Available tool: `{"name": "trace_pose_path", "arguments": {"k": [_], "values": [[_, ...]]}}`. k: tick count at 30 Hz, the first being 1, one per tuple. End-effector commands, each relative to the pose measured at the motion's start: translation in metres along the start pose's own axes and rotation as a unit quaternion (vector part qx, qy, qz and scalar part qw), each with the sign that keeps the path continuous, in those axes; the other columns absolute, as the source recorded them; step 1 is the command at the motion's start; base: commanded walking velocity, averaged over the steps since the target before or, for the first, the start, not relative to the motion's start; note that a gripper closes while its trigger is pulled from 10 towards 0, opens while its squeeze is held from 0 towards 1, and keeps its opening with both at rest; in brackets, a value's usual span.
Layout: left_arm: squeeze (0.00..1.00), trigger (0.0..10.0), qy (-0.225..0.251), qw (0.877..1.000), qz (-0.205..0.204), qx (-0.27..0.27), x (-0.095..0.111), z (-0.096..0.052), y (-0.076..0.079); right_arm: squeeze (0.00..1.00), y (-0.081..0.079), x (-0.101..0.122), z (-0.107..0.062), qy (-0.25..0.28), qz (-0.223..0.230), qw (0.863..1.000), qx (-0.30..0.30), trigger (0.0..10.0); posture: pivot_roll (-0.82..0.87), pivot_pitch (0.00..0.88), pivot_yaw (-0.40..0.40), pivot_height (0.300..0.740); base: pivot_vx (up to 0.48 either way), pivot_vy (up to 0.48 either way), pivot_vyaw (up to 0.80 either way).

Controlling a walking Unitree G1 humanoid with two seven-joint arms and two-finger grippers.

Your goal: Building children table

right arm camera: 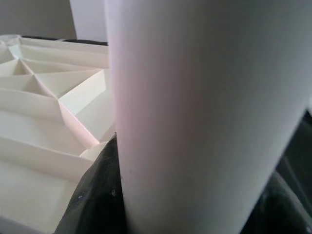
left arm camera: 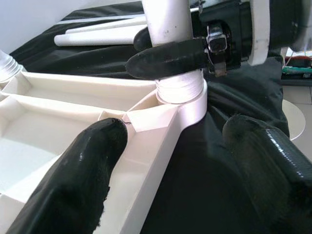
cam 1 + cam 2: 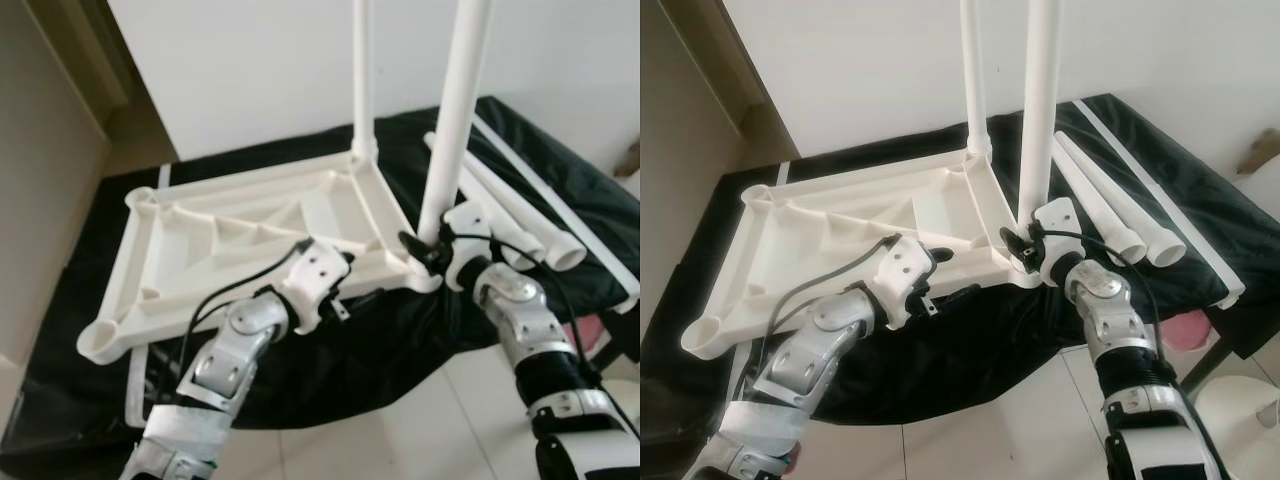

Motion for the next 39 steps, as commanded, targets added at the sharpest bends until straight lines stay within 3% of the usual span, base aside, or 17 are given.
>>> {"name": "trace_pose_path", "arguments": {"k": [1, 3, 7, 10, 14, 16, 20, 29, 39], "values": [[0.0, 10.0, -0.017, 1.0, 0.002, 0.006, -0.005, -0.001, -0.001, 0.0, -0.007, -0.027, -0.002, -0.05, 0.013, 0.998, -0.023, 10.0, -0.04, 0.0, 0.131, 0.74, 0.0, 0.0, 0.0], [0.0, 10.0, -0.017, 1.0, 0.002, 0.007, -0.005, -0.001, -0.001, 0.0, -0.009, -0.029, -0.001, -0.049, 0.019, 0.997, -0.048, 10.0, -0.03, 0.0, 0.13, 0.74, 0.0, 0.0, 0.0], [0.0, 10.0, -0.018, 1.0, 0.005, 0.012, -0.005, 0.0, -0.004, 0.0, -0.01, -0.03, 0.003, -0.039, 0.046, 0.985, -0.163, 10.0, -0.03, 0.0, 0.128, 0.74, 0.0, 0.0, 0.0], [0.0, 10.0, -0.019, 1.0, 0.005, 0.013, -0.005, 0.0, -0.004, 0.0, -0.009, -0.03, 0.003, -0.038, 0.052, 0.982, -0.178, 10.0, -0.03, 0.0, 0.127, 0.74, 0.0, 0.0, 0.0], [0.0, 10.0, -0.023, 1.0, 0.009, 0.017, -0.007, 0.0, -0.005, 0.0, 0.001, -0.032, -0.005, -0.02, 0.104, 0.942, -0.319, 10.0, -0.03, 0.0, 0.127, 0.74, 0.0, 0.0, 0.0], [0.0, 10.0, -0.023, 1.0, 0.009, 0.017, -0.007, 0.0, -0.004, 0.0, 0.001, -0.03, -0.007, -0.014, 0.107, 0.935, -0.338, 10.0, -0.03, 0.0, 0.127, 0.74, 0.0, 0.0, 0.0], [0.0, 10.0, -0.025, 0.999, 0.008, 0.022, -0.007, 0.0, -0.006, 0.0, -0.017, -0.022, 0.001, -0.003, 0.111, 0.943, -0.314, 10.0, -0.03, 0.0, 0.12, 0.74, 0.0, 0.0, 0.0], [0.0, 10.0, -0.027, 0.999, 0.007, 0.026, -0.008, -0.002, -0.005, 0.0, -0.015, -0.02, -0.001, -0.002, 0.112, 0.938, -0.327, 10.0, -0.02, 0.0, 0.112, 0.74, 0.0, 0.0, 0.0], [0.0, 10.0, -0.027, 0.999, 0.006, 0.027, -0.008, -0.002, -0.004, 0.0, -0.02, -0.013, 0.001, 0.012, 0.11, 0.944, -0.309, 10.0, -0.02, 0.0, 0.109, 0.74, 0.0, 0.0, 0.0]]}}
Point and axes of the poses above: a point about 5 cm out from each wrist's last joint towards the gripper, its own z axis pointing out of the wrist towards the gripper, its own x axis along the axis of the wrist's last joint, y = z × x, the point moved 3 cm from there along z, pointing out of the wrist towards the gripper, and after that the axes turned 15 degrees about z, right-handed, at the moved point
